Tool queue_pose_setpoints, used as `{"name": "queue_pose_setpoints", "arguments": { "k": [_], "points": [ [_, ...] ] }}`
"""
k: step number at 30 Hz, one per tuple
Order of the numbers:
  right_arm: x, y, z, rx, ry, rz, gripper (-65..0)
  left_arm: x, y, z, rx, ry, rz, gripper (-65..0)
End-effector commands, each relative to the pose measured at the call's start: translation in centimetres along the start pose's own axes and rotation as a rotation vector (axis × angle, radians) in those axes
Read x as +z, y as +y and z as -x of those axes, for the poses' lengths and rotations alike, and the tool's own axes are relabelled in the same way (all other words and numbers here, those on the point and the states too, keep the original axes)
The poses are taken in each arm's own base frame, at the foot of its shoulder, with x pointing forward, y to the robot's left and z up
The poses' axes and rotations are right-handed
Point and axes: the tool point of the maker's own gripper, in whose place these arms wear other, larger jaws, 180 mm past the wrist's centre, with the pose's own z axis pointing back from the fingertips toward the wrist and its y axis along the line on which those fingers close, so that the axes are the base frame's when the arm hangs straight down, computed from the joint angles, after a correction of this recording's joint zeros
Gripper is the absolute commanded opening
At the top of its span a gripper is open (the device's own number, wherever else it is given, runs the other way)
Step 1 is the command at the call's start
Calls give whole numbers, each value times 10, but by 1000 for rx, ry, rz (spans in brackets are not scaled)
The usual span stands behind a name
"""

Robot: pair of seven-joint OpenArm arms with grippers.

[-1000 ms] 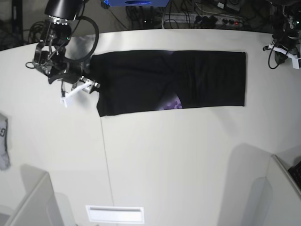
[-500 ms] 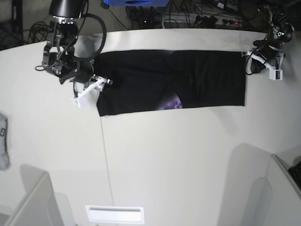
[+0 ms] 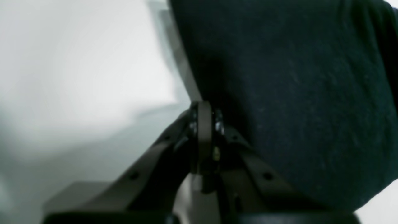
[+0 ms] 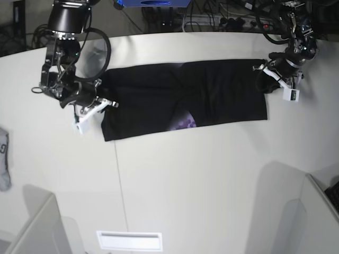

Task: Fold the T-shirt properly
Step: 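Grasp both ends of the shortened strip with both grippers, then fold the strip end with the right gripper over toward the left gripper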

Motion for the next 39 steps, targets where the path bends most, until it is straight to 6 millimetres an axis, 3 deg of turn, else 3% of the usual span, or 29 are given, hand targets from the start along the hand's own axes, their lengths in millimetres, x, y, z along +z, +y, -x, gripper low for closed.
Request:
{"name": "queue_pose_setpoints", "arguments": {
  "k": [1,9,12,20,27,29,33,39],
  "points": [
    [5,20,-16,48,-44,-49,-650,0,-3,2,-14,16,5,-650],
    [2,77,-3,206,-20,-135,-650,7,-19,-19,-50,-46,22,-650],
    [2,102,3,227,-29,-188,-650,12,-17,-15,-56,-37,14,-650],
    [10,158,16,291,-49,-305,-650,31,25,-8,-39,-19,-85,-650],
    [5,205,35,307,-20,-414,-650,31,40,9,-157,86,-181,-650],
    [5,218,40,318,-10,-443,-650,28,38,17,-171,109,-197,-650],
    [4,226,41,302,3,-447,-650,23,31,18,-171,108,-193,-650],
    [4,241,41,316,16,-460,-650,3,-7,24,-226,136,-85,-650]
  ]
}}
